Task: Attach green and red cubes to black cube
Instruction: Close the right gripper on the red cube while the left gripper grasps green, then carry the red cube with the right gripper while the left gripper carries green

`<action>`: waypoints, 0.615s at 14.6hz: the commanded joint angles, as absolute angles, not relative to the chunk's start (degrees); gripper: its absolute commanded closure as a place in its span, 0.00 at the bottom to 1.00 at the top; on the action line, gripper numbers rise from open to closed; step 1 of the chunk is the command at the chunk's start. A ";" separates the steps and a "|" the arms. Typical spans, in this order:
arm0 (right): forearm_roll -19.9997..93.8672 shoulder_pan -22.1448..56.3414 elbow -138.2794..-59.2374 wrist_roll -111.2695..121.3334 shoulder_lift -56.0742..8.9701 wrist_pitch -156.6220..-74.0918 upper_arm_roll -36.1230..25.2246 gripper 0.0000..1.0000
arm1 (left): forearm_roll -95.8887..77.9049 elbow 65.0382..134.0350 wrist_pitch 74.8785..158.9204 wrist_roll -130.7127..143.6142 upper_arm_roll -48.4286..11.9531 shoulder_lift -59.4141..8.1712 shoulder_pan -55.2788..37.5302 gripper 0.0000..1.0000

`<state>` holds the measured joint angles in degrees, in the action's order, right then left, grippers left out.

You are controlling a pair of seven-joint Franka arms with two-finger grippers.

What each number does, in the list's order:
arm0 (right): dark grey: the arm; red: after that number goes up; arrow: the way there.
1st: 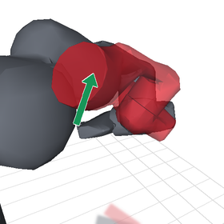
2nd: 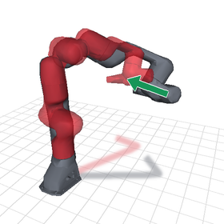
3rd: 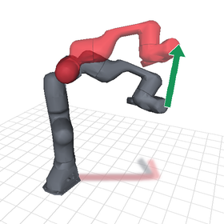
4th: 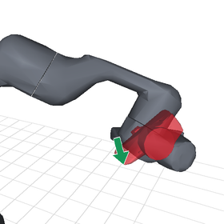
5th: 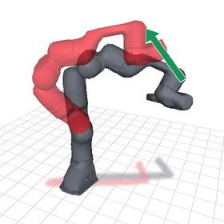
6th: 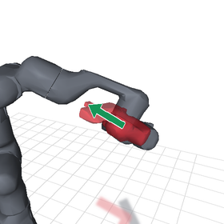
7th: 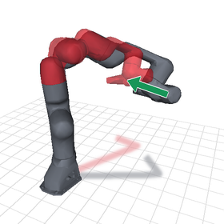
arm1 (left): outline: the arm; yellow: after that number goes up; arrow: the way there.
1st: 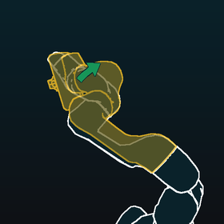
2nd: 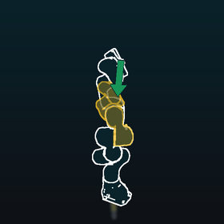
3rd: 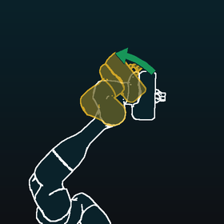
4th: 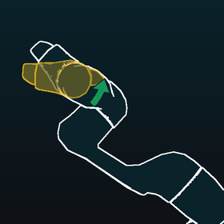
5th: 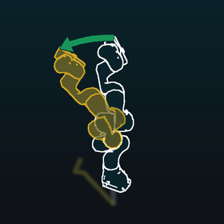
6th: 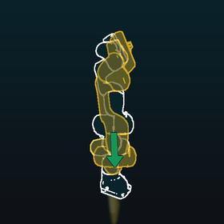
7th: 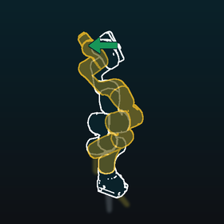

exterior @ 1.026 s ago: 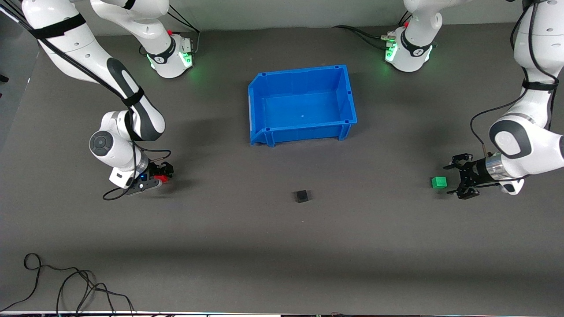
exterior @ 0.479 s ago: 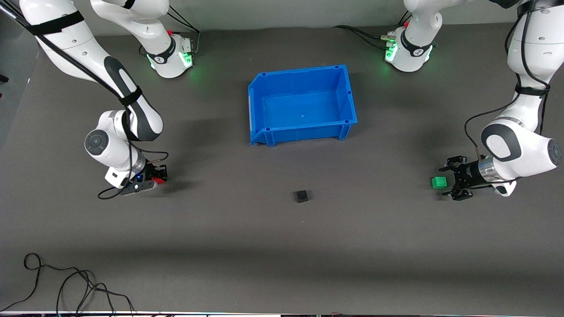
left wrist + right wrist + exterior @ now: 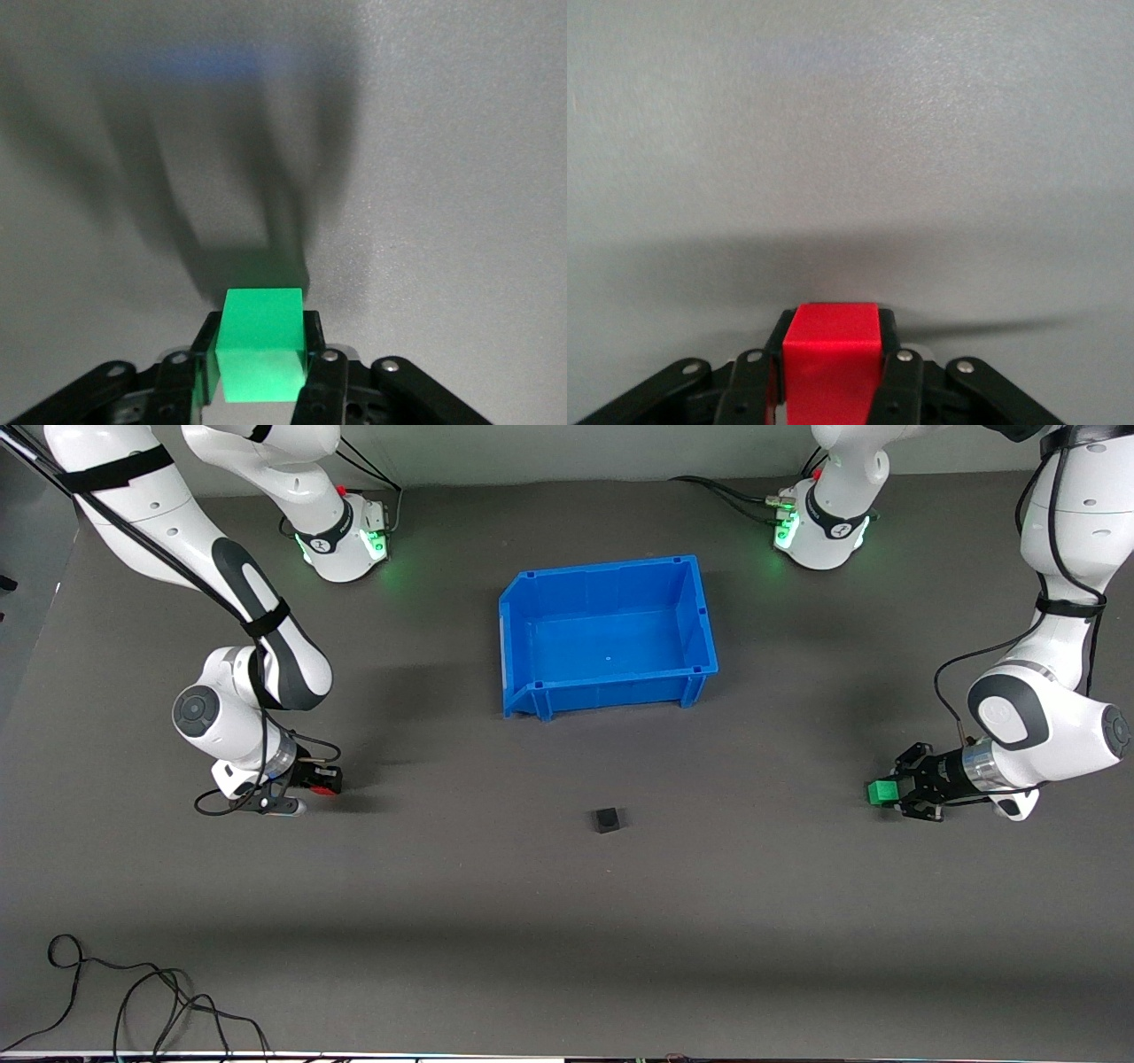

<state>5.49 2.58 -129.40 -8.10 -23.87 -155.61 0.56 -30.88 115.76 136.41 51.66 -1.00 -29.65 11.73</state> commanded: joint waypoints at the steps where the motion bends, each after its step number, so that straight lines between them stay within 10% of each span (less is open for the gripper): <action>1: 6.42 3.78 -129.03 -18.32 -21.36 -154.96 0.70 1.00 | -31.64 115.93 136.15 52.03 -0.79 -28.56 11.51 0.92; 9: 6.50 11.50 -112.79 -68.95 -24.60 -144.15 0.97 1.00 | -30.59 105.92 122.53 54.22 -0.62 -26.72 11.16 0.94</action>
